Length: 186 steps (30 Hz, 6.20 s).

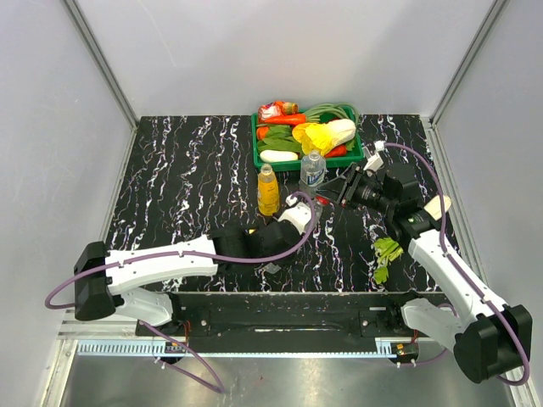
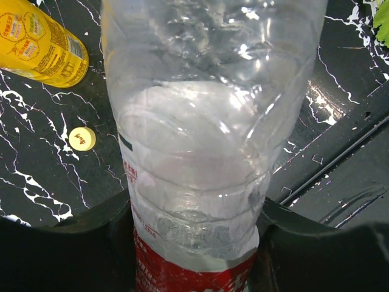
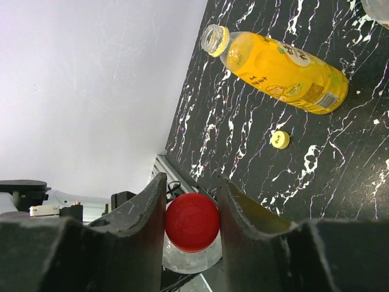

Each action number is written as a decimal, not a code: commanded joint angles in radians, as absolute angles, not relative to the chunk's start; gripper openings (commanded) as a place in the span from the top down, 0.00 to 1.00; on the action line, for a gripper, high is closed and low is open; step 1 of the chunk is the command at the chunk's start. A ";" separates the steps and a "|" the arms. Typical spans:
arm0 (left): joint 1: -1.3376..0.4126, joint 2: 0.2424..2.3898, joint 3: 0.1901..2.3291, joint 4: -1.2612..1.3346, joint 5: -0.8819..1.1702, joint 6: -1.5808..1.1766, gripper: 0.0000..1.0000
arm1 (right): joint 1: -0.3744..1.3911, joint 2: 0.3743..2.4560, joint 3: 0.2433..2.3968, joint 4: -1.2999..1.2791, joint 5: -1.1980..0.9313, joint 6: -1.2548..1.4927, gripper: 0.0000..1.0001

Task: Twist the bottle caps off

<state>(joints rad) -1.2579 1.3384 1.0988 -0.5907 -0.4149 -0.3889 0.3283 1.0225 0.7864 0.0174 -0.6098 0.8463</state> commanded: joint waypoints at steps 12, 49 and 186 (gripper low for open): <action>-1.215 1.345 1.065 -0.462 -0.382 -0.414 0.82 | 0.342 1.071 0.744 0.058 -0.640 0.753 1.00; -0.963 1.068 0.710 0.414 0.868 -0.560 0.82 | 0.342 0.874 0.756 0.489 -0.996 0.735 1.00; -1.009 1.147 0.756 0.197 1.016 -0.384 0.72 | 0.341 0.736 0.796 0.577 -1.014 0.672 1.00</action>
<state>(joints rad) -1.0084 1.1660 0.7284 0.2314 1.0485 -0.4511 0.3393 0.7479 0.7673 0.6434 -1.0821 0.7174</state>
